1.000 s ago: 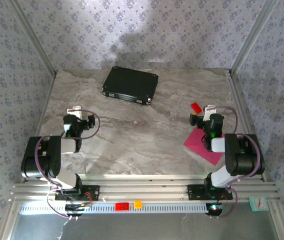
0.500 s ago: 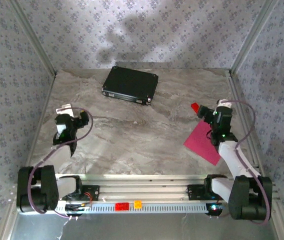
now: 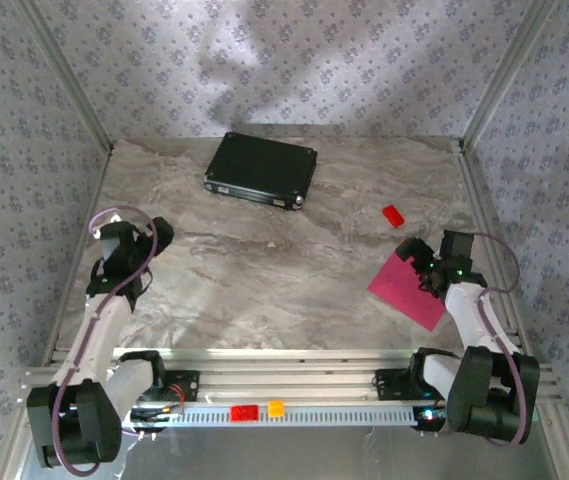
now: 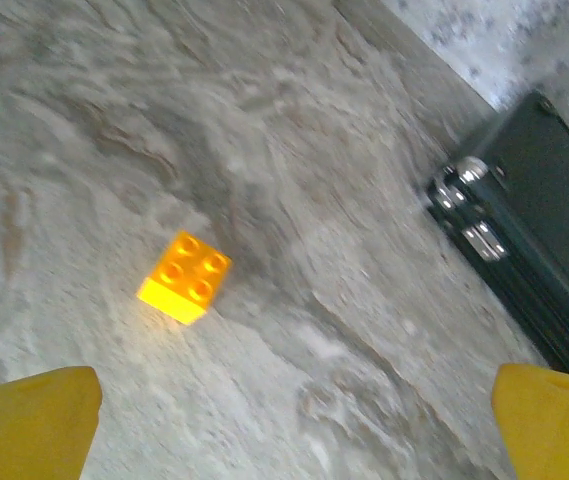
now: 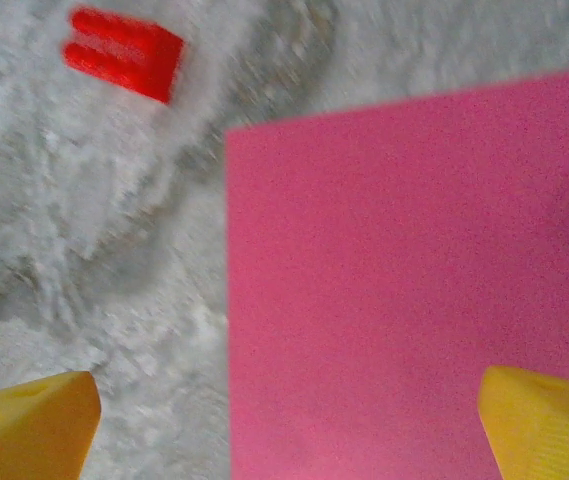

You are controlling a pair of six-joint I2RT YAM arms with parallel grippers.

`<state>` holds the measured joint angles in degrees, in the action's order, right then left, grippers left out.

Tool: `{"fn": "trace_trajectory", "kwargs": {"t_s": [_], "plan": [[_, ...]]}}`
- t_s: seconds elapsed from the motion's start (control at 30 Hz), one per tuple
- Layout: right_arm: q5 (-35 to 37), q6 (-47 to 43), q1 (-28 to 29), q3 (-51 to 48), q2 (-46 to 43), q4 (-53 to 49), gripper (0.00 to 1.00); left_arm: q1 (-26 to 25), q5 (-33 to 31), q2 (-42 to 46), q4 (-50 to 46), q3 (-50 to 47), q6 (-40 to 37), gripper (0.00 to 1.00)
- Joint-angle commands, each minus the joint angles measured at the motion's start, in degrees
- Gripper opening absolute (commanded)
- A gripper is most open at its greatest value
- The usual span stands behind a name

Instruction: Fold a paper plane with a square sheet of paper (pick it up from the middle)

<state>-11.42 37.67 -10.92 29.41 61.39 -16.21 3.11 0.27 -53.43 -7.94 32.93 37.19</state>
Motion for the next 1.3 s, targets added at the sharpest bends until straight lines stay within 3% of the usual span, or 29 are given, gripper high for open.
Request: {"fn": "trace_trajectory", "kwargs": {"t_s": [0.0,0.17,0.37,0.57,0.83,1.03,1.17,1.27], "plan": [[-1.5,2.6,-0.4,-1.8,0.9,-3.0,0.99,0.2,9.1,0.5,-5.9,3.2,0.7,1.0],[-3.1,1.4,1.0,-3.0,1.8,-2.9,0.98,0.2,14.3,1.2,-6.4,3.5,0.9,1.0],[-1.3,0.1,6.9,-1.8,5.7,-4.5,0.98,0.2,16.9,0.3,-10.4,5.7,-0.9,1.0],[0.9,-0.1,16.0,1.4,12.1,-5.9,0.98,0.2,19.4,-1.0,-12.9,7.1,-0.4,1.0],[3.6,-0.8,32.6,8.8,22.5,-9.1,0.99,0.2,21.3,-3.2,-16.1,8.2,-1.1,1.0],[1.1,1.6,41.3,12.1,22.8,-7.0,0.99,0.2,23.3,-6.0,-16.6,9.3,-1.1,1.0],[-0.5,3.5,42.2,13.6,19.9,-6.3,0.99,0.1,26.4,-7.7,-18.3,9.8,-2.0,1.0],[-0.6,4.9,38.4,12.4,17.5,-5.7,0.99,-0.2,28.3,-9.1,-20.6,10.9,-3.1,1.0]]}}
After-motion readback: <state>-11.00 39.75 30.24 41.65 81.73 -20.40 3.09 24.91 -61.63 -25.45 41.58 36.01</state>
